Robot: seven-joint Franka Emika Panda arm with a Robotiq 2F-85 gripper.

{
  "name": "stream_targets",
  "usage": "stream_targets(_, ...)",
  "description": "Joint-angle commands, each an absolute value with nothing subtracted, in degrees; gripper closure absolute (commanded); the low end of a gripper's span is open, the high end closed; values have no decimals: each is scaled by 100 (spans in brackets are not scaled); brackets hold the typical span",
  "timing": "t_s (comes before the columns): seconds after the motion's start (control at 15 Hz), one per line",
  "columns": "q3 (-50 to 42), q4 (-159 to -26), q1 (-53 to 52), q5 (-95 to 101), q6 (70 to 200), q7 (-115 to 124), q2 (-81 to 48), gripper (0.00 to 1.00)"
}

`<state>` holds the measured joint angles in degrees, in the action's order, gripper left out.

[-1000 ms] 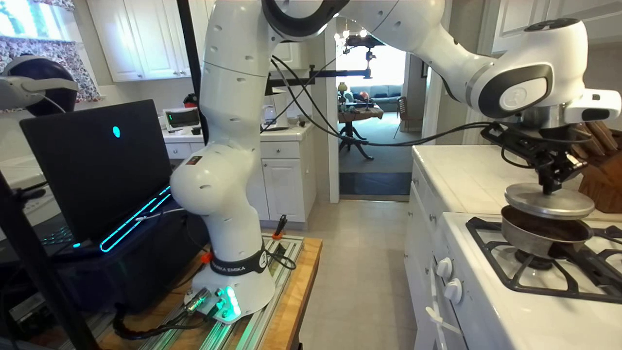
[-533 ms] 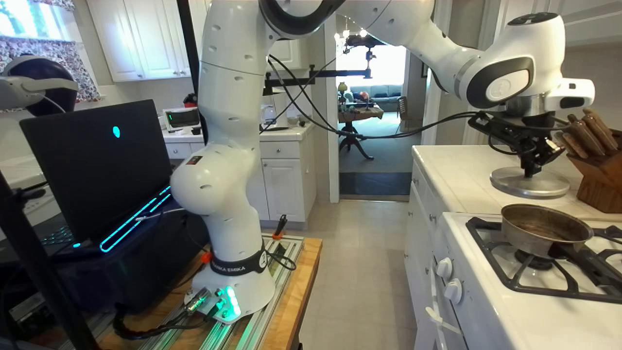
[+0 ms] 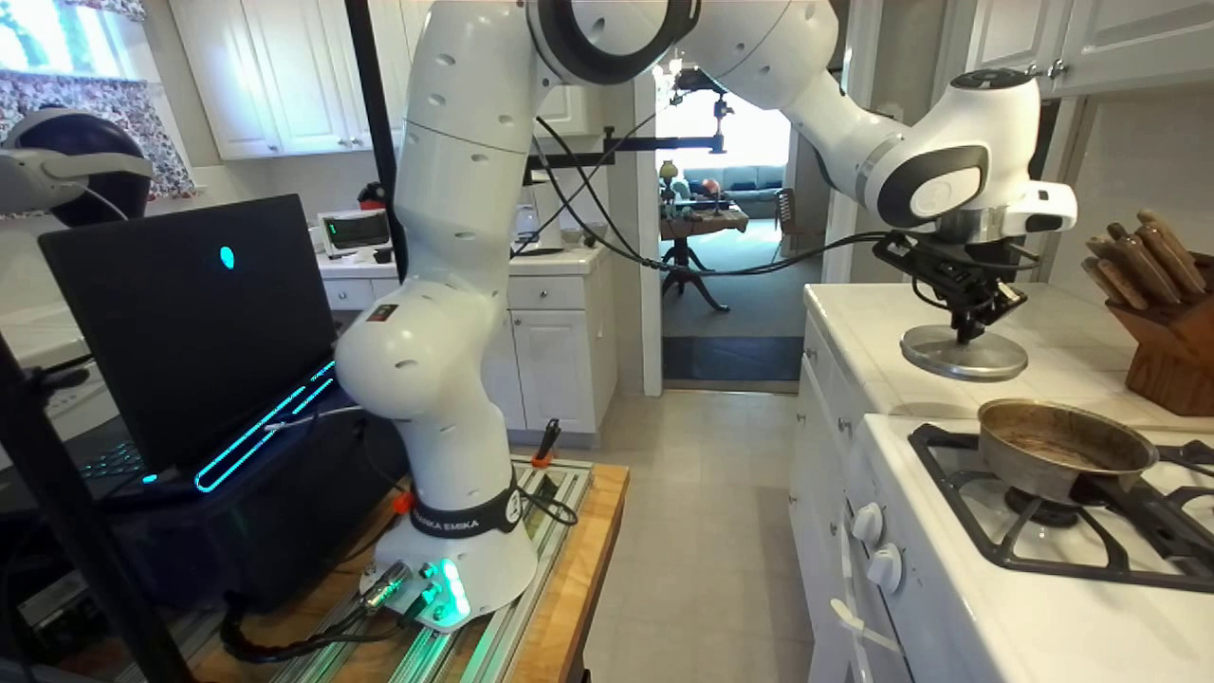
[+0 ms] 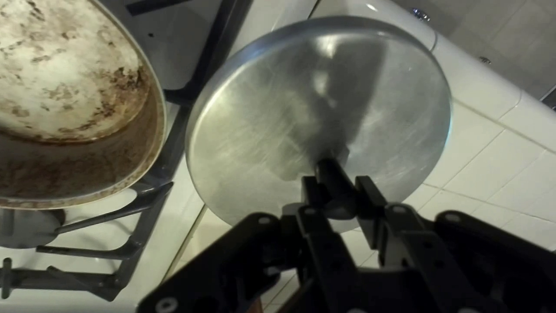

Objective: Remove the silver lid from the silver pot, put it on the counter and move the pot to the right

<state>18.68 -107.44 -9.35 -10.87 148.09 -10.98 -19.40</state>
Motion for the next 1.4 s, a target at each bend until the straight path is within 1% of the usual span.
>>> stream_targets(0.0, 1989, -10602, -979, -1234, 14861, -1430, -2261, 94)
stream_targets(0.53, 2081, -10479, -997, -1178, 14851, -1546, -2780, 94)
stream_targets(1.33, 2067, -10141, -1045, -1132, 15006, -1444, -3222, 94)
